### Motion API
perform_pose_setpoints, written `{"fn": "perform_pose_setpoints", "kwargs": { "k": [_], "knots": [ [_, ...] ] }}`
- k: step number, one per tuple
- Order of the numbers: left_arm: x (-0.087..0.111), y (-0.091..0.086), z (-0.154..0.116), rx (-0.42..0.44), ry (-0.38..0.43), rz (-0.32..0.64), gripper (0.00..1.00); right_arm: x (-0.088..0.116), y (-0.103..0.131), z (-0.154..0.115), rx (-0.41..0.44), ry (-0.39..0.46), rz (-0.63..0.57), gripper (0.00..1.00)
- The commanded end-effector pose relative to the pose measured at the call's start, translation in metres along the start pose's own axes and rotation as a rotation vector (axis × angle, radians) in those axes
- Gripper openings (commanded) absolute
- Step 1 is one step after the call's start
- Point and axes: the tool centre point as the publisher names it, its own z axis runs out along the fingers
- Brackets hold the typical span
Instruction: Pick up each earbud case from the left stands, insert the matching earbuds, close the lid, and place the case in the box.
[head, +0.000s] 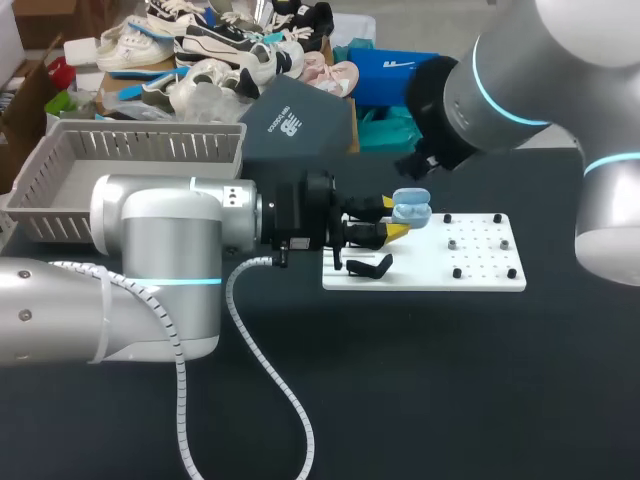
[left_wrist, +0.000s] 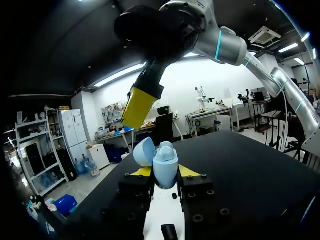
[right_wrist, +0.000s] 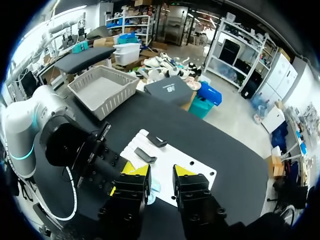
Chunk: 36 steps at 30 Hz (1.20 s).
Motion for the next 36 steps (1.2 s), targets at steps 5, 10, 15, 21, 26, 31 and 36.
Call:
{"fn": "perform_pose_setpoints", "kwargs": {
  "k": [5, 10, 15, 21, 26, 31, 36],
  "knots": [
    [0.001, 0.0, 0.0, -0.002, -0.002, 0.001, 0.0, -0.004, -0.003, 0.023, -0.023, 0.007, 0.01, 0.25],
    [0.001, 0.0, 0.0, -0.002, -0.002, 0.001, 0.0, -0.001, 0.001, 0.028, -0.031, 0.021, 0.013, 0.25],
    [0.001, 0.0, 0.0, -0.002, -0.002, 0.001, 0.0, 0.003, 0.003, 0.023, -0.029, 0.017, 0.016, 0.24],
    [0.001, 0.0, 0.0, -0.002, -0.002, 0.001, 0.0, 0.011, 0.007, 0.017, -0.021, 0.017, 0.016, 0.24],
    [0.001, 0.0, 0.0, -0.002, -0.002, 0.001, 0.0, 0.018, 0.007, 0.011, -0.015, 0.014, 0.025, 0.24],
    [0.001, 0.0, 0.0, -0.002, -0.002, 0.001, 0.0, 0.023, 0.008, 0.007, -0.012, 0.009, 0.031, 0.24],
    [0.001, 0.0, 0.0, -0.002, -0.002, 0.001, 0.0, 0.027, 0.007, 0.004, -0.011, -0.002, 0.046, 0.23]
  ]
}}
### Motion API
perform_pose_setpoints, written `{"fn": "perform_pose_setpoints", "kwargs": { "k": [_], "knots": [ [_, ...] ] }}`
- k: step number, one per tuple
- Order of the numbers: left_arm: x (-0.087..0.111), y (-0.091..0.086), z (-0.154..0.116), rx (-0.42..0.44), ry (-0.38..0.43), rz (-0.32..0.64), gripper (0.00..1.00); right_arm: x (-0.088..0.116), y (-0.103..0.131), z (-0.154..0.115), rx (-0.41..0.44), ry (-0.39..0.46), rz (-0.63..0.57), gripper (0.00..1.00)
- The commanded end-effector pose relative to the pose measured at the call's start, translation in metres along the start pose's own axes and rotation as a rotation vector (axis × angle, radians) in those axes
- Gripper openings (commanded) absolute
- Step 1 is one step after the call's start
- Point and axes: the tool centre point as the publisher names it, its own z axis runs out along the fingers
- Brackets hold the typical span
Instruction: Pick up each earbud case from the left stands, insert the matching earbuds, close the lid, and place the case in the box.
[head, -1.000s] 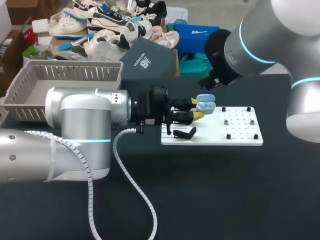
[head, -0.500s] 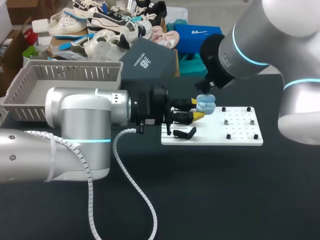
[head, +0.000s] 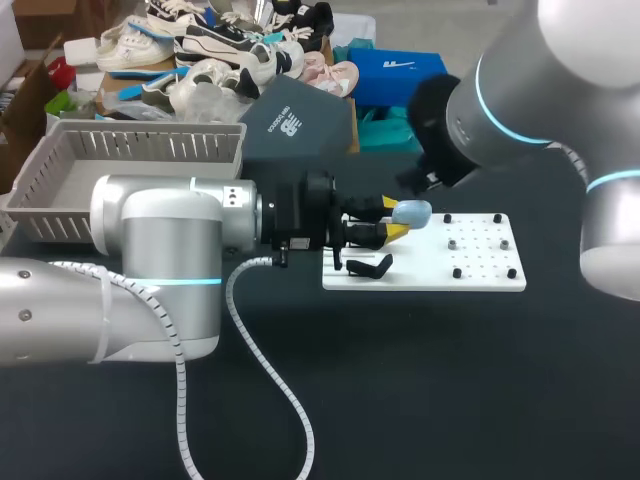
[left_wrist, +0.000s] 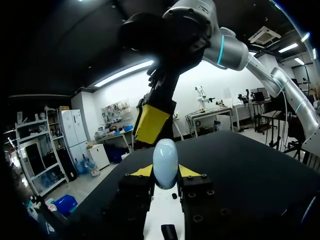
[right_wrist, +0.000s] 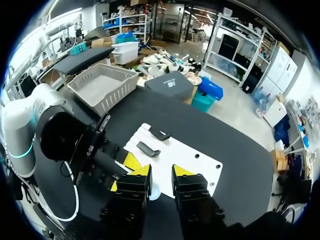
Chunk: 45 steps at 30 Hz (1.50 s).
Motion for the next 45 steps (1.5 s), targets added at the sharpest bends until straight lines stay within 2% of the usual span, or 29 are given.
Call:
{"fn": "perform_pose_setpoints", "kwargs": {
  "k": [1, 7, 11, 16, 28, 37, 41, 45],
  "knots": [
    [0.0, 0.0, 0.0, -0.002, -0.002, 0.001, 0.0, 0.009, -0.002, -0.005, 0.005, -0.026, 0.01, 0.23],
    [0.0, 0.0, 0.0, -0.002, -0.002, 0.001, 0.0, 0.022, -0.01, -0.02, 0.023, -0.071, 0.06, 0.23],
    [-0.003, 0.016, -0.029, -0.061, -0.013, 0.025, 0.0, 0.034, -0.016, -0.029, 0.043, -0.085, 0.091, 0.23],
    [-0.003, 0.038, -0.068, -0.119, 0.02, 0.059, 0.0, 0.049, -0.023, -0.033, 0.047, -0.083, 0.133, 0.23],
    [-0.001, 0.089, -0.158, -0.283, 0.087, 0.108, 0.0, 0.071, -0.032, -0.017, 0.029, -0.034, 0.219, 0.2],
    [0.024, 0.124, -0.222, -0.425, 0.124, 0.095, 0.0, 0.077, -0.041, 0.001, 0.041, 0.033, 0.275, 0.19],
    [0.044, 0.136, -0.247, -0.505, 0.141, 0.06, 0.0, 0.081, -0.045, 0.007, 0.051, 0.055, 0.296, 0.18],
    [0.061, 0.147, -0.263, -0.53, 0.176, 0.045, 0.0, 0.083, -0.051, 0.008, 0.069, 0.062, 0.327, 0.19]
  ]
}}
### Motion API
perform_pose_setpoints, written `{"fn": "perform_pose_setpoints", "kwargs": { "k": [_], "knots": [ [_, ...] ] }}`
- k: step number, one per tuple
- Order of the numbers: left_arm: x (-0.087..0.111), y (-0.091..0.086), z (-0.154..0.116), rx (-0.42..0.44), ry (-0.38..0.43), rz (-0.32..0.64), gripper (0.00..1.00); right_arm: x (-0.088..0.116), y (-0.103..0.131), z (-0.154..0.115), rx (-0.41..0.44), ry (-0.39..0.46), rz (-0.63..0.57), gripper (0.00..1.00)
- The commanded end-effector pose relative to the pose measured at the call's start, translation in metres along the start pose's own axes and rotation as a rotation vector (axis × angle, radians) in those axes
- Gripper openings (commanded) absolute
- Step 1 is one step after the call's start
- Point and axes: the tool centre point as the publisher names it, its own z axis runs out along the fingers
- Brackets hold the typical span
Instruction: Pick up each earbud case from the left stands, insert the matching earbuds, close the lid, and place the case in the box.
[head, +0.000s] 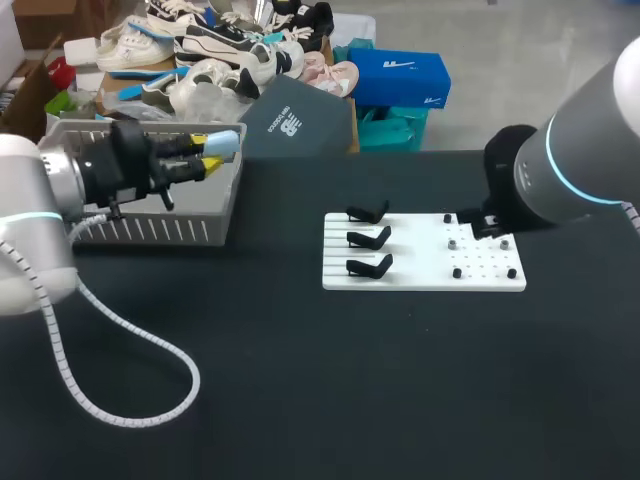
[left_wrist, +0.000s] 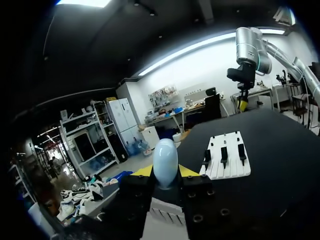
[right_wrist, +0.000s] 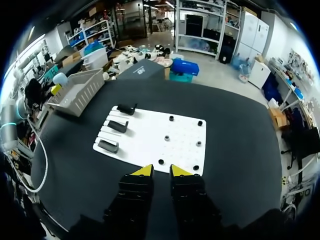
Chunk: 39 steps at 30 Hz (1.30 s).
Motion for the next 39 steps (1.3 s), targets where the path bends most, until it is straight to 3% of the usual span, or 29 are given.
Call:
{"fn": "perform_pose_setpoints", "kwargs": {
  "k": [1, 9, 13, 21, 29, 30, 33, 34, 39],
  "knots": [
    [0.013, 0.008, -0.004, -0.102, 0.005, -0.002, 0.0, -0.003, -0.003, 0.001, 0.014, 0.005, 0.021, 0.19],
    [0.042, 0.028, 0.003, -0.08, 0.081, -0.042, 0.0, -0.007, -0.014, 0.002, 0.041, 0.003, 0.056, 0.19],
    [0.055, 0.038, 0.002, -0.119, 0.081, -0.064, 0.0, -0.011, -0.015, 0.008, 0.047, 0.011, 0.063, 0.19],
    [0.074, 0.042, 0.005, -0.099, 0.137, -0.101, 0.0, -0.015, -0.019, 0.021, 0.04, 0.03, 0.077, 0.18],
    [0.08, 0.038, 0.004, -0.107, 0.155, -0.13, 0.0, -0.018, -0.021, 0.027, 0.031, 0.037, 0.078, 0.18],
    [0.08, 0.036, 0.003, -0.107, 0.159, -0.131, 0.04, -0.018, -0.021, 0.027, 0.03, 0.037, 0.078, 0.18],
    [0.08, 0.033, 0.001, -0.109, 0.164, -0.139, 0.71, -0.018, -0.022, 0.027, 0.028, 0.036, 0.077, 0.19],
    [0.079, 0.031, -0.001, -0.106, 0.167, -0.14, 1.0, -0.018, -0.022, 0.026, 0.027, 0.035, 0.077, 0.19],
    [0.08, 0.032, -0.01, -0.116, 0.177, -0.141, 1.0, -0.016, -0.023, 0.027, 0.018, 0.032, 0.081, 0.18]
  ]
}}
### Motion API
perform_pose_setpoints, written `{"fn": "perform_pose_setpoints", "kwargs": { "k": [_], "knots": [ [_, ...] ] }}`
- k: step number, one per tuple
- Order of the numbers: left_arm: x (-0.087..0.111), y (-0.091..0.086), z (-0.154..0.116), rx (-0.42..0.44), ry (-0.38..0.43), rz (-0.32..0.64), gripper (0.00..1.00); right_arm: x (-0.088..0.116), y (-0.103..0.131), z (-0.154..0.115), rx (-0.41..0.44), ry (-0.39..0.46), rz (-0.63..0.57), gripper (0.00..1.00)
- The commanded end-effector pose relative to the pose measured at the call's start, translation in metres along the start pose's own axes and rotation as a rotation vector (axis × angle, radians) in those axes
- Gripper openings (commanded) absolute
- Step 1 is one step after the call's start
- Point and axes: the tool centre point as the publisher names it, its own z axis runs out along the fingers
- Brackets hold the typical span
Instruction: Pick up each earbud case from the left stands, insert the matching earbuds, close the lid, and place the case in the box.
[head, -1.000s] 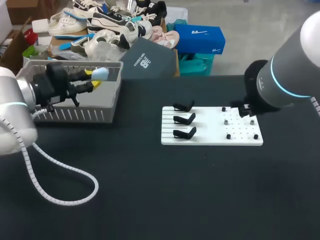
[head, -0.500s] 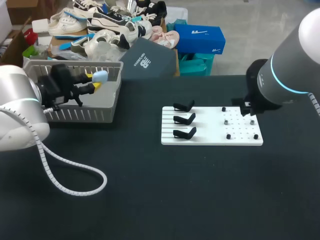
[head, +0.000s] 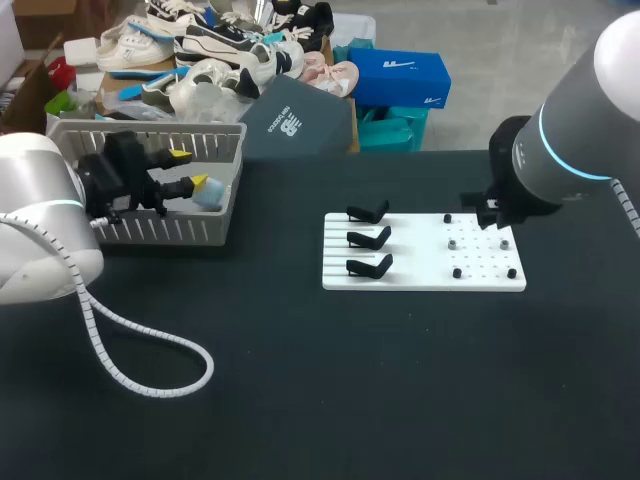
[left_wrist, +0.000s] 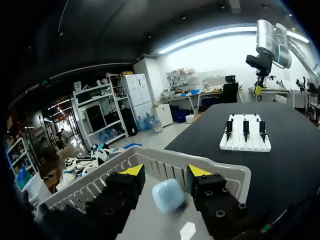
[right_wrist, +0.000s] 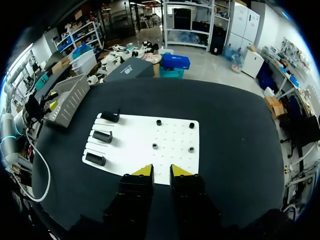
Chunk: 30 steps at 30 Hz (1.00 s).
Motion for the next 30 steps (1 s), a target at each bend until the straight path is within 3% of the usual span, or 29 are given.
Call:
{"fn": "perform_pose_setpoints", "kwargs": {
  "k": [1, 6, 14, 20, 30],
  "knots": [
    [-0.005, -0.003, -0.012, -0.025, -0.003, 0.0, 1.0, 0.003, -0.001, 0.001, -0.008, -0.006, -0.001, 0.18],
    [-0.022, -0.011, -0.017, -0.023, -0.048, 0.023, 1.0, 0.007, -0.001, -0.006, -0.021, -0.028, 0.001, 0.18],
    [-0.062, -0.043, -0.018, 0.059, -0.131, 0.042, 1.0, 0.008, 0.001, -0.011, -0.081, -0.082, -0.029, 0.2],
    [-0.066, -0.066, -0.022, 0.122, -0.145, 0.024, 1.0, 0.004, -0.003, -0.018, -0.133, -0.137, -0.061, 0.2],
    [-0.08, -0.109, -0.023, 0.191, -0.177, 0.034, 1.0, 0.006, -0.008, -0.033, -0.148, -0.186, -0.094, 0.2]
  ]
}}
